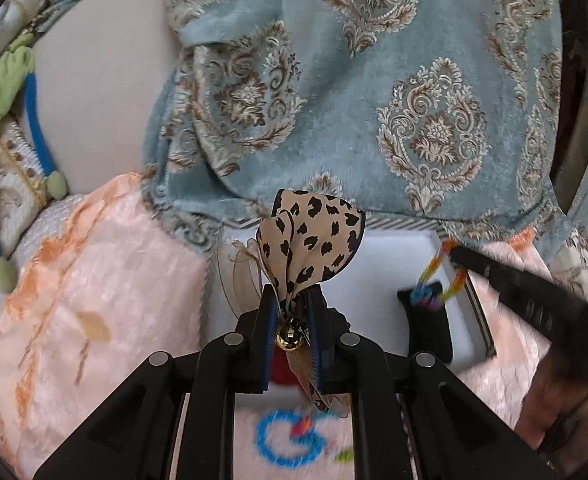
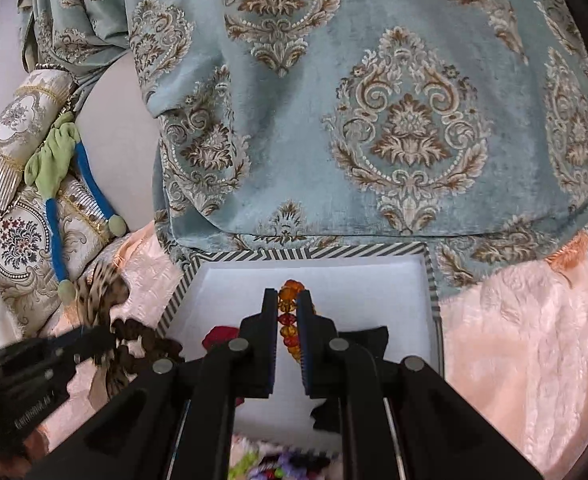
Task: Organize jewelry
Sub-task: 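Release leopard clip with left tool while right tool drops orange bracelet in box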
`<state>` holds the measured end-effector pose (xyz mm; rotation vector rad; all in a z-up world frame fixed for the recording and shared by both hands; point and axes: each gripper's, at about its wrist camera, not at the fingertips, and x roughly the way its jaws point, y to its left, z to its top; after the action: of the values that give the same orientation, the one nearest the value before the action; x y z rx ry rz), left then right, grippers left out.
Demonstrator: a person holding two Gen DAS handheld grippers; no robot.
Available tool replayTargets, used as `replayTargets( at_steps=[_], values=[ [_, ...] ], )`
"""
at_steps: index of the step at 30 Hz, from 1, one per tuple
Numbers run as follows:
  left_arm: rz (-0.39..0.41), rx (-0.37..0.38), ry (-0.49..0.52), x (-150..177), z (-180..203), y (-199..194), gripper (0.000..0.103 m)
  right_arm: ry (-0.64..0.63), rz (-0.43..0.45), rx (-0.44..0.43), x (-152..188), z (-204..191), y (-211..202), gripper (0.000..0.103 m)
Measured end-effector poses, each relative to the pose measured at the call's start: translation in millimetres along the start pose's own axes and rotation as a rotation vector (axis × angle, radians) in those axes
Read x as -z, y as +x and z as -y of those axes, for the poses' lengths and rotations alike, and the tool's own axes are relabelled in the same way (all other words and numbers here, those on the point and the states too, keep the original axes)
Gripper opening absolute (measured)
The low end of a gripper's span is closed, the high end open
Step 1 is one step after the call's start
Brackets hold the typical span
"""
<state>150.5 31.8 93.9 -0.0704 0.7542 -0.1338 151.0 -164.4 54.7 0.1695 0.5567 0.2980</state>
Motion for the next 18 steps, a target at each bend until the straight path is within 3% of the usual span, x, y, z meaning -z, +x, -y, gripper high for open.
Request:
replayTargets(
  at_steps=[7, 11, 18],
  values=[
    [-0.075, 0.109, -0.079, -37.7, -1.6, 79.8, 0.000, 0.115, -0.077, -0.106, 9.4, 36.2, 40.9, 0.009],
    [-0.101, 0.144, -0.085, -40.9, -0.7, 116.4, 0.000, 0.100, -0.122, -0.090, 18.7, 38.8, 59.3, 0.009],
    [-0.184, 0.074, -0.095, -20.8, -19.2, 146.2, 0.000, 0.084, -0.190, -0.086, 35.5, 30.7, 85.7, 0.009]
  ],
)
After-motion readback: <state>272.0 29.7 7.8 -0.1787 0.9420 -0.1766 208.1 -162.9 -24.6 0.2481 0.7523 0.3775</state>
